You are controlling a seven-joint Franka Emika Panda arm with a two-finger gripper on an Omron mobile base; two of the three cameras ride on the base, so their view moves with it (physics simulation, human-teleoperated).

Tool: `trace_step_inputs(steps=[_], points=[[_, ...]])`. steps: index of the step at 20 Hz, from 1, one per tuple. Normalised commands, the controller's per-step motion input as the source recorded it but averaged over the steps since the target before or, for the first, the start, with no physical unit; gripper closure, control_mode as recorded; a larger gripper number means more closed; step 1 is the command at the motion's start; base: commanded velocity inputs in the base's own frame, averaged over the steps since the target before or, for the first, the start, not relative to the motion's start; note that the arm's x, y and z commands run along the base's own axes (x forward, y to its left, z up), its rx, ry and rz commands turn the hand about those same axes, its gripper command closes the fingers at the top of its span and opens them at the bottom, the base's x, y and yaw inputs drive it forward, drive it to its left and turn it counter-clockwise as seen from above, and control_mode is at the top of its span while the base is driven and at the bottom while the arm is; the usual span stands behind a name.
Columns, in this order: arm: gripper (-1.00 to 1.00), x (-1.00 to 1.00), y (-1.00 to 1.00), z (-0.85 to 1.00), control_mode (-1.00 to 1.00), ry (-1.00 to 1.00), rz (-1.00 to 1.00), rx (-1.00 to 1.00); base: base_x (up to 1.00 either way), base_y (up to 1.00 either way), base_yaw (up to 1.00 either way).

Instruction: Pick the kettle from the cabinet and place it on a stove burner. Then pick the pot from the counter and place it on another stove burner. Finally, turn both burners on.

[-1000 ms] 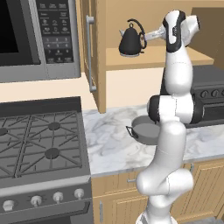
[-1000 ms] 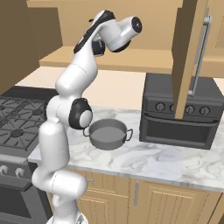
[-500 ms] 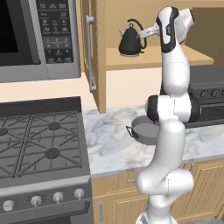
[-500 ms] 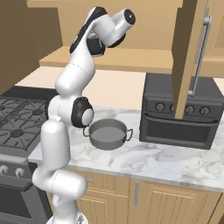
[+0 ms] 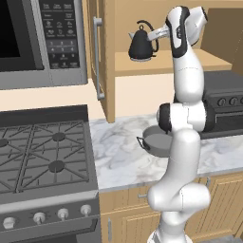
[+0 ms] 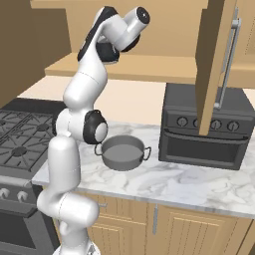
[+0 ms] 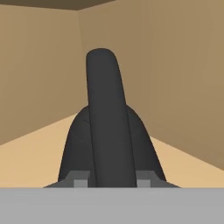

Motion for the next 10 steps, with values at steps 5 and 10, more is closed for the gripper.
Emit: trace_step_inputs(steps=[5,10], points=[[1.00,0.00,0.00,0.00,-1.00,0.00,0.00,0.00,0.00,0.00,0.00],[1.00,0.00,0.00,0.00,-1.00,0.00,0.00,0.00,0.00,0.00,0.00]])
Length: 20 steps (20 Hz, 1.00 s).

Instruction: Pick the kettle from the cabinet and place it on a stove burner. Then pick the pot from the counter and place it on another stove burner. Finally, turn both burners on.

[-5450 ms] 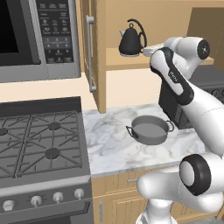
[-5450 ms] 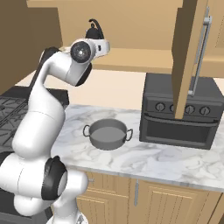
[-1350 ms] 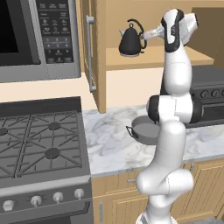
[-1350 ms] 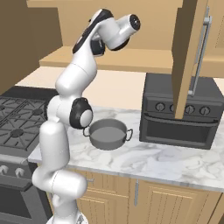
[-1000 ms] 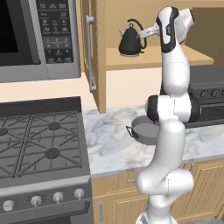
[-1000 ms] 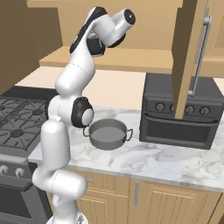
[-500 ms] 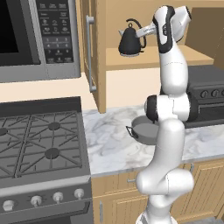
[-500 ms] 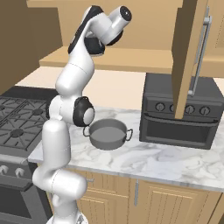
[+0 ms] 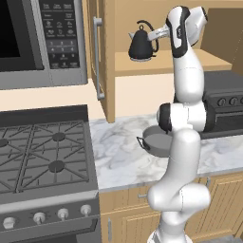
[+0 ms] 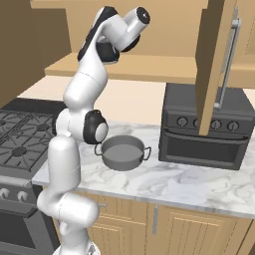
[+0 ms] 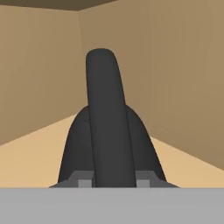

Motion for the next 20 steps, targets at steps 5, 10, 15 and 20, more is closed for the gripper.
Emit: trace_step_inputs(steps=[5,10,15,20], points=[[1.00,0.00,0.00,0.00,-1.00,0.00,0.00,0.00,0.00,0.00,0.00],[1.00,0.00,0.00,-0.02,-1.00,0.00,0.00,0.00,0.00,0.00,0.00],[1.00,0.00,0.00,-0.02,-1.00,0.00,0.00,0.00,0.00,0.00,0.00],[1.00,0.00,0.00,-0.06,-1.00,0.00,0.00,0.00,0.00,0.00,0.00]])
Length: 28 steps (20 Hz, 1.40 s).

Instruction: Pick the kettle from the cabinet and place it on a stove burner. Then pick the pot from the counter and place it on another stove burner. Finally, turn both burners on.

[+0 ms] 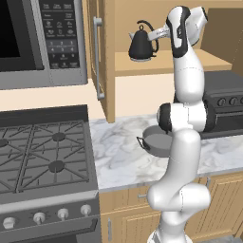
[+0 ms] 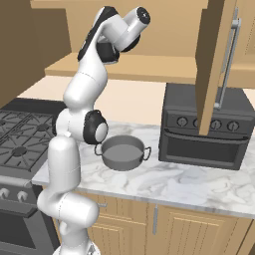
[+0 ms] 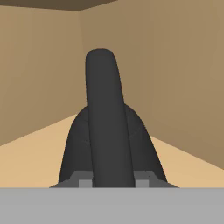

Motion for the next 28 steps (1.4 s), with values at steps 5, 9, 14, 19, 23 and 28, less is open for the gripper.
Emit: trace_step_inputs(steps=[5,9,14,19,23,28], points=[[1.00,-0.07,0.00,-0.14,-1.00,0.00,0.00,0.00,0.00,0.00,0.00],[1.00,-0.15,0.00,-0.17,-1.00,-0.03,0.00,0.00,0.00,0.00,0.00],[1.00,-0.27,0.00,-0.26,-1.00,-0.04,0.00,0.00,0.00,0.00,0.00],[1.00,-0.34,0.00,-0.25,-1.00,-0.01,0.00,0.00,0.00,0.00,0.00],[1.00,-0.31,0.00,-0.11,-1.00,0.00,0.00,0.00,0.00,0.00,0.00],[1.00,-0.32,0.00,-0.09,-1.00,0.00,0.00,0.00,0.00,0.00,0.00]])
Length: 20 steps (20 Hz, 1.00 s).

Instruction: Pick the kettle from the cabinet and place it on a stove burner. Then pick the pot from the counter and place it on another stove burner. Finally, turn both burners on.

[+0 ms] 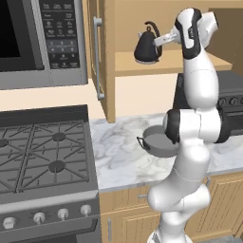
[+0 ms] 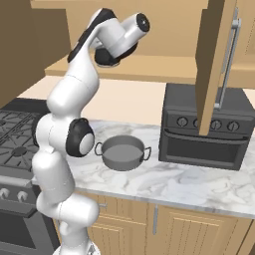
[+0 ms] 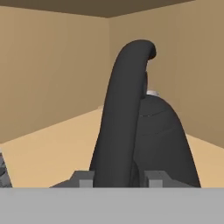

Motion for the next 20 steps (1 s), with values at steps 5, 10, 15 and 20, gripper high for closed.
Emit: trace_step_inputs(steps=[5,10,15,20], points=[[1.00,-0.32,0.00,-0.04,-1.00,0.00,0.00,0.00,0.00,0.00,0.00],[1.00,-0.37,0.00,0.00,-1.00,0.00,0.00,0.00,0.00,0.00,0.00],[1.00,-0.38,0.00,0.00,-1.00,0.00,0.00,0.00,0.00,0.00,0.00],[1.00,-0.37,0.00,0.00,-1.00,0.00,0.00,0.00,0.00,0.00,0.00]])
